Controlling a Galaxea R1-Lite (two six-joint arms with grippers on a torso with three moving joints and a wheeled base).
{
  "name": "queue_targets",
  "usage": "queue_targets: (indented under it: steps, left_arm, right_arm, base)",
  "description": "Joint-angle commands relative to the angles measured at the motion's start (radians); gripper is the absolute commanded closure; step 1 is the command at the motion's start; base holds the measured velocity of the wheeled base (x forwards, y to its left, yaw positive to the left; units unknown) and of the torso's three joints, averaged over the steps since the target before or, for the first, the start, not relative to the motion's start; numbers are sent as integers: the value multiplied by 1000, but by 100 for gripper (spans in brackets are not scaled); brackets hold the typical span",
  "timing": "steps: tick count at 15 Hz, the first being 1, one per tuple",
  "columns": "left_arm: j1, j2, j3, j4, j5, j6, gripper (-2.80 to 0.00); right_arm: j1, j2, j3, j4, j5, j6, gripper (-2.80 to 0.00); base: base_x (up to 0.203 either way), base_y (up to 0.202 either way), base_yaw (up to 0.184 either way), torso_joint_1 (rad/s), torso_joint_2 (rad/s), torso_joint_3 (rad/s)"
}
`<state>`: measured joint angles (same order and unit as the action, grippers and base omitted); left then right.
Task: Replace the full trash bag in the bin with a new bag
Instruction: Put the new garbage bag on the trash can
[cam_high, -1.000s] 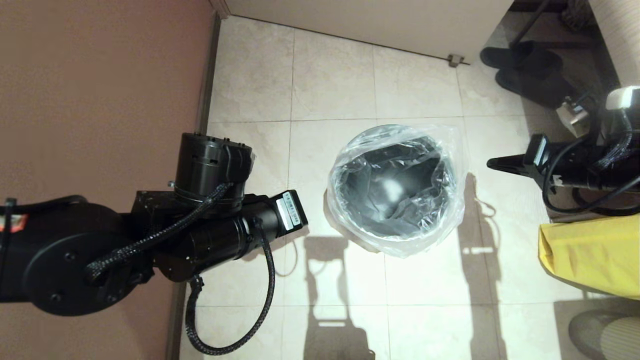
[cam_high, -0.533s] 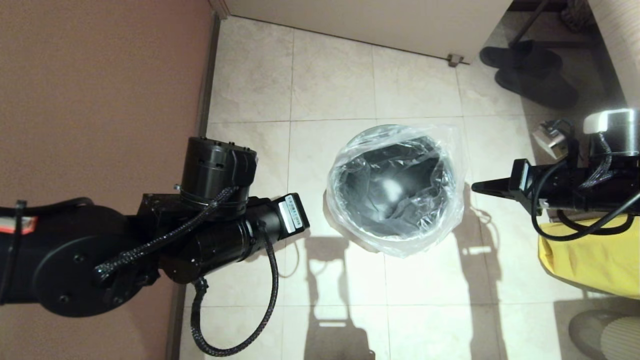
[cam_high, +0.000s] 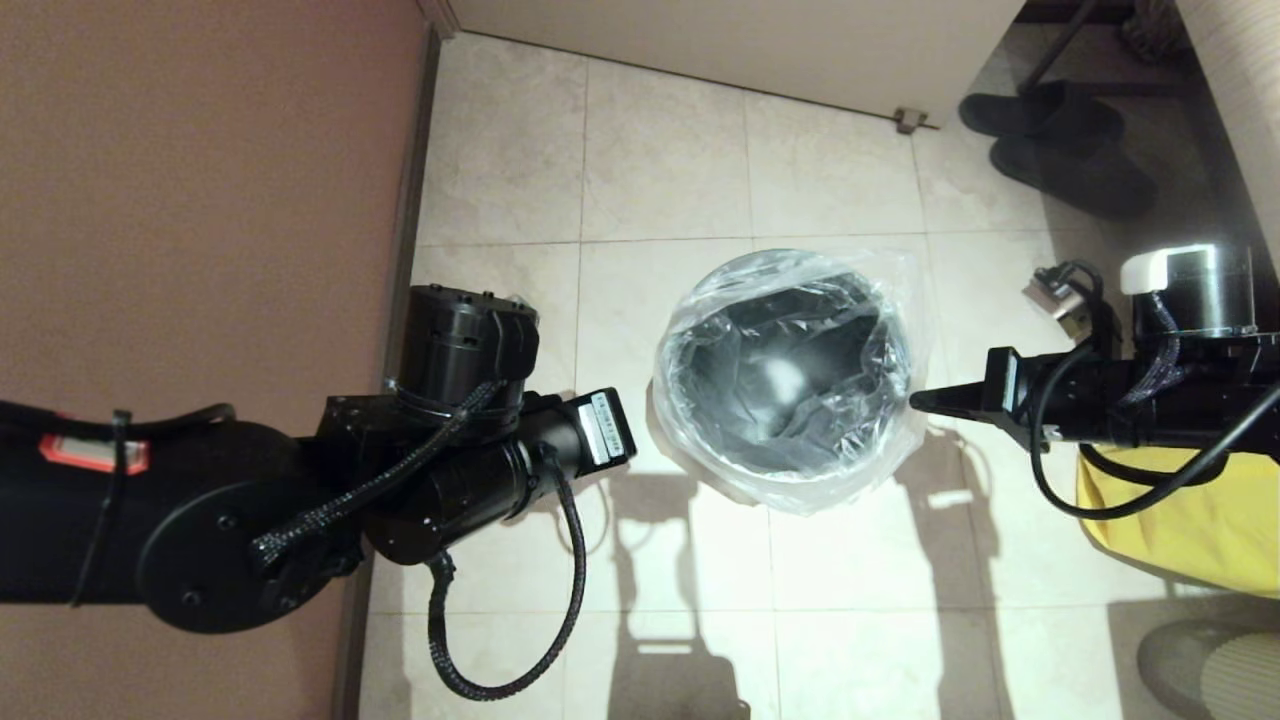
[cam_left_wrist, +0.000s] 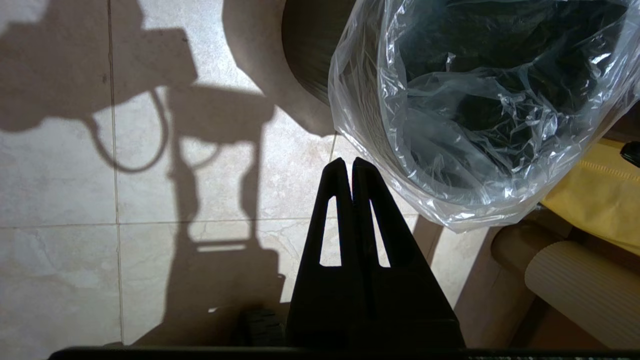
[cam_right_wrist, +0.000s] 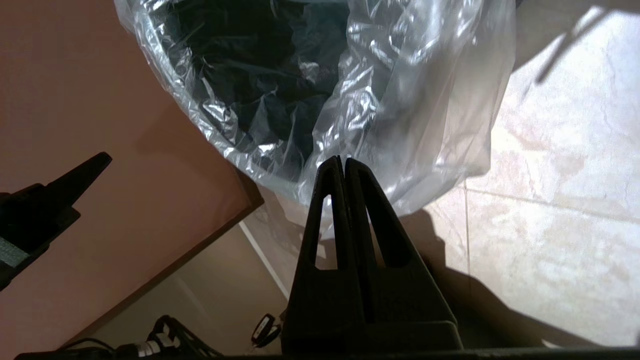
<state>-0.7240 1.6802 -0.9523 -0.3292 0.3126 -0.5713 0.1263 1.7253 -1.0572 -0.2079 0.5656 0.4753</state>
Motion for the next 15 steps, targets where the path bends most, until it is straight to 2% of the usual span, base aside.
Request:
queue_targets:
  steps: [1,4,10,15]
  left_arm:
    - [2,13,1,-10,5,-3,0]
    - [0,13,1,-11,7,-2,0]
    - [0,13,10,-11,7,-4,0]
    - [3,20,12,-11,7,-4,0]
  right_arm:
    - [15,47,-4,-40,-5,1,0]
    - [40,74,6,-51,-49,-19,0]
    - [16,102,55,-52,-52,-62,0]
    - [3,165,59,-71,-51,-63,0]
  base:
    - [0,0,0,0,0,0]
    - [0,0,0,0,0,0]
    - [0,0,0,0,0,0]
    - [0,0,0,0,0,0]
